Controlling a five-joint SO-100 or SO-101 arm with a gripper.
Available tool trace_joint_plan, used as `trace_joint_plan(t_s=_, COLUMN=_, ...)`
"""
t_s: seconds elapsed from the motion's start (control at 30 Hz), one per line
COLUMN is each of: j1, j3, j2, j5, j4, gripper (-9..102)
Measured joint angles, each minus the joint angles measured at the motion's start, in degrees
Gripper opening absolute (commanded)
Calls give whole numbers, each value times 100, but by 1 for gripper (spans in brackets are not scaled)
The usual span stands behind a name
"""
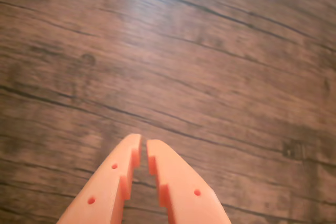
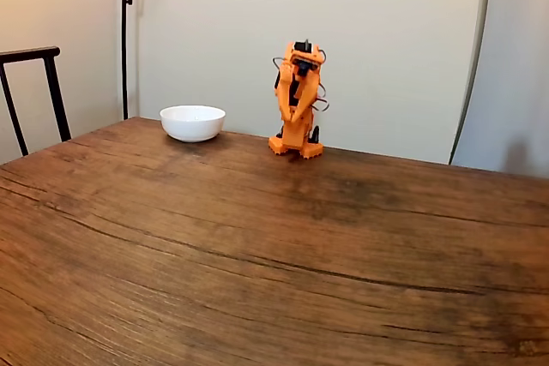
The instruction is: Grasp the cube and drop it in the bowl
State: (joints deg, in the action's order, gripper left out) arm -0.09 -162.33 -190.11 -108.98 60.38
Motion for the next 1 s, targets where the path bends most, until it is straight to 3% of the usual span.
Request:
trace_joint_plan(t_s=0.27, j1=-149, j3=-325, j2=-53, j5=-158, j4=-141, gripper=0)
trace_joint_plan(t_s=0.8, j1=-105, j3=-1617, j2=18, j5=589, j4=-97, gripper=0)
trace_joint_plan(t_s=1.0, j1=-105, j3=-1617, j2=26, j5=589, j4=624, gripper=0)
